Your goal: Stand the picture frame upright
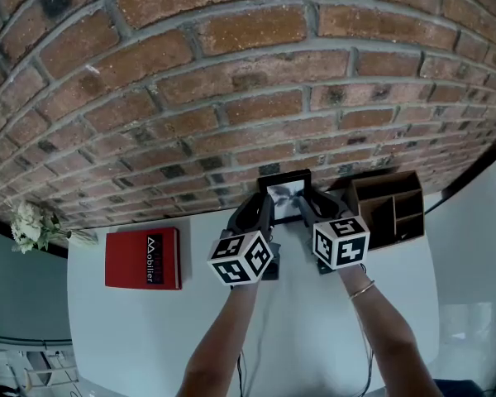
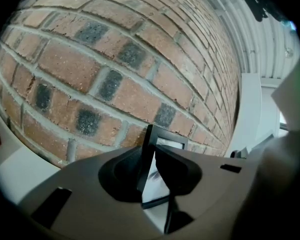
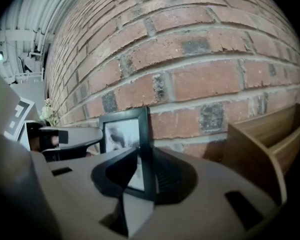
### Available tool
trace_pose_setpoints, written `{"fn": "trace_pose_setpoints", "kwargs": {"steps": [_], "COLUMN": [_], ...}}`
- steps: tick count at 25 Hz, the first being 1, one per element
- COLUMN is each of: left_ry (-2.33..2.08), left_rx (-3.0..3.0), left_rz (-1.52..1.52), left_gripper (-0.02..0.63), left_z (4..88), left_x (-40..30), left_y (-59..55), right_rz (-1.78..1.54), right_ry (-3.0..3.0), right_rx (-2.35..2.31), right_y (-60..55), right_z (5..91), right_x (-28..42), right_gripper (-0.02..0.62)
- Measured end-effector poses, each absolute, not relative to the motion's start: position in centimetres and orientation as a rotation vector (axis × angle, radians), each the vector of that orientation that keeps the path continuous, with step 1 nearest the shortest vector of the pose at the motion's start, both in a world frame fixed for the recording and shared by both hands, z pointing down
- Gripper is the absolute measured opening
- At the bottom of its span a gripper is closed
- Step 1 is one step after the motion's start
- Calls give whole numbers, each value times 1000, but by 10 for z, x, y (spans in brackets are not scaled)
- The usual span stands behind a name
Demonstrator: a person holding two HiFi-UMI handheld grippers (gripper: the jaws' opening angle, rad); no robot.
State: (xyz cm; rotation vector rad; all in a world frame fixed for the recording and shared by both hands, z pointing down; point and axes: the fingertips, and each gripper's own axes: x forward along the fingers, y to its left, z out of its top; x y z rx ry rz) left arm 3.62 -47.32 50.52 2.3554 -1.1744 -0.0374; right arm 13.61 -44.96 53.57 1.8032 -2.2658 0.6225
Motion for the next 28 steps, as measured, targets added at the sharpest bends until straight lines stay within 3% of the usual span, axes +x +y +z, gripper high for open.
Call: {"fn": "trace_pose_setpoints", "kwargs": {"steps": [28], "left_ry": [-1200], "left_rx": [2421], "left_rz": [61], "left_gripper": [98], "left_z": [499], "left_x": [35], "left_y": [-465], "right_rz": [646], "right_ry": [-2235], "right_rx": [1838], "right_y": [-437], "right_z": [534], "right_x": [138], "right_gripper": [100]}}
